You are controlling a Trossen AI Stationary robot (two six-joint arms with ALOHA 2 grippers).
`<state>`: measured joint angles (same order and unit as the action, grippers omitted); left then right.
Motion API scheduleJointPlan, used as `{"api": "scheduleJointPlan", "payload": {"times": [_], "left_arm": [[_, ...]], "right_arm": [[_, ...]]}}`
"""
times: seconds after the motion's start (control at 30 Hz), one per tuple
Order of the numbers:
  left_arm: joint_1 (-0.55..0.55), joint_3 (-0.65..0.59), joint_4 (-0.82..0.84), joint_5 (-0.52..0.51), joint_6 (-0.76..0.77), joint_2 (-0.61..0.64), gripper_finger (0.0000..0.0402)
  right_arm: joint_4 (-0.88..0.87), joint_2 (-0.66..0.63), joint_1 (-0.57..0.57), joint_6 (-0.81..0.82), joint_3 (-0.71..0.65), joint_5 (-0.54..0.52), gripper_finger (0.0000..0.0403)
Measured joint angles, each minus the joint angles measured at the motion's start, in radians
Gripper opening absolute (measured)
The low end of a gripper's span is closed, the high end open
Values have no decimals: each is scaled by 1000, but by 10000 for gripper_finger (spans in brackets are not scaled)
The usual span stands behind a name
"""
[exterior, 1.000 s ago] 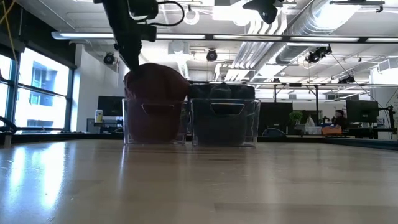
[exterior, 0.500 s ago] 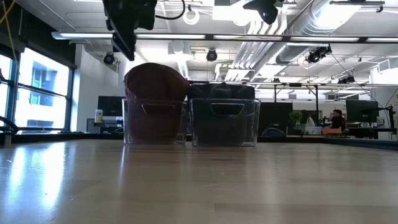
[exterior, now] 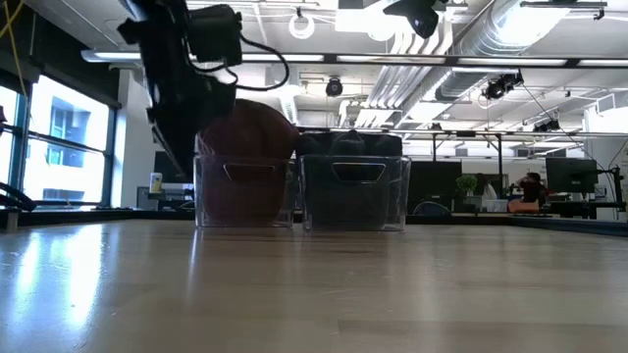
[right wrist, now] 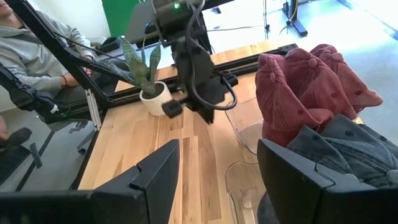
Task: Pick & Place hat
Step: Adjust the left bin
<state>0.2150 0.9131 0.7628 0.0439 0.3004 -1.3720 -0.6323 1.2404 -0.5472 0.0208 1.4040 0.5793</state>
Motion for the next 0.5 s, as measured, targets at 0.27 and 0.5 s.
{"api": "scheduleJointPlan", "payload": {"times": [0.27, 0.5], "left_arm": [[-1, -74, -234, -234, 159, 0, 13], [-1, -76, -149, -372, 207, 0, 3]], "right_arm": [[0, 0, -1, -1, 0, -20, 210], [0, 0, -1, 6, 0, -31, 210]]}}
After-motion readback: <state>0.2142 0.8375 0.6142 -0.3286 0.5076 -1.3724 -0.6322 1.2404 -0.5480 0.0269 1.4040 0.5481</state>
